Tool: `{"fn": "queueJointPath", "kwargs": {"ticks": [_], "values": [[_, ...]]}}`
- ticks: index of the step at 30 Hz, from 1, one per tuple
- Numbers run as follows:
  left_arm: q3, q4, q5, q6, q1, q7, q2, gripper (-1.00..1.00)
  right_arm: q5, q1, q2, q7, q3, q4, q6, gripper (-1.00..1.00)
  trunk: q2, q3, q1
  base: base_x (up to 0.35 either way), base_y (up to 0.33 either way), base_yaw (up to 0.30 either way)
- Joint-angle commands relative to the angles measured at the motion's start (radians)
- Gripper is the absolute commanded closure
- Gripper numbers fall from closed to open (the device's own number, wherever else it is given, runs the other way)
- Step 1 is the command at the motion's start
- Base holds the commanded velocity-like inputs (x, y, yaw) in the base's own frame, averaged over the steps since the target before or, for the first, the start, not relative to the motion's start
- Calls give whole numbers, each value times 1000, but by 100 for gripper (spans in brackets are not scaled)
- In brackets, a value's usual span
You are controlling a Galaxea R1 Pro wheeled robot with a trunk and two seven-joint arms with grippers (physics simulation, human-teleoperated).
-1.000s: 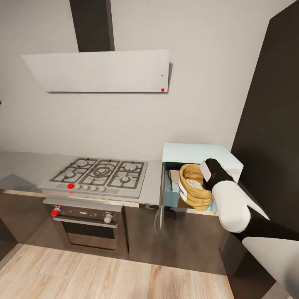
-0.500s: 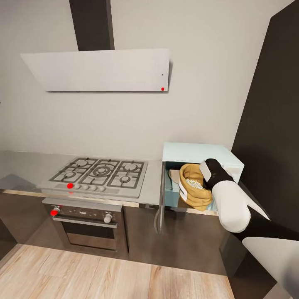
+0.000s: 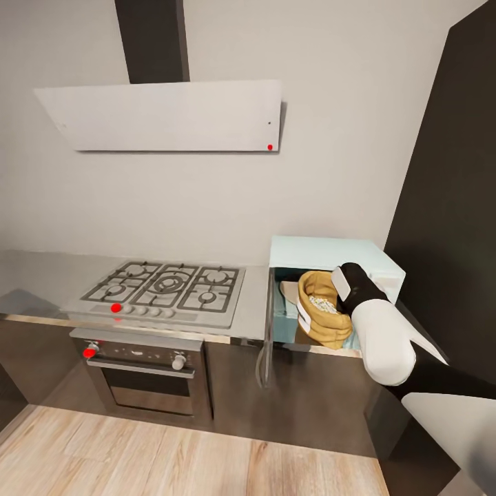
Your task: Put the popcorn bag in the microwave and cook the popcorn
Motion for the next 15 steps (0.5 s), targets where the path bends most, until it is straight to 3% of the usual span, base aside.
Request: {"fn": "queueJointPath", "kwargs": {"ticks": [1, 5, 15], "values": [[2, 0, 1, -3, -1, 0, 0, -100, 10, 0, 1, 3, -9, -1, 11, 100, -1, -2, 1, 26, 0, 0], [0, 0, 0, -3, -1, -4, 0, -100, 10, 0, 1, 3, -9, -1, 10, 100, -1, -2, 1, 165, 0, 0], [1, 0, 0, -3, -1, -5, 0, -100, 10, 0, 1, 3, -9, -1, 11, 100, -1, -2, 1, 13, 0, 0]]}}
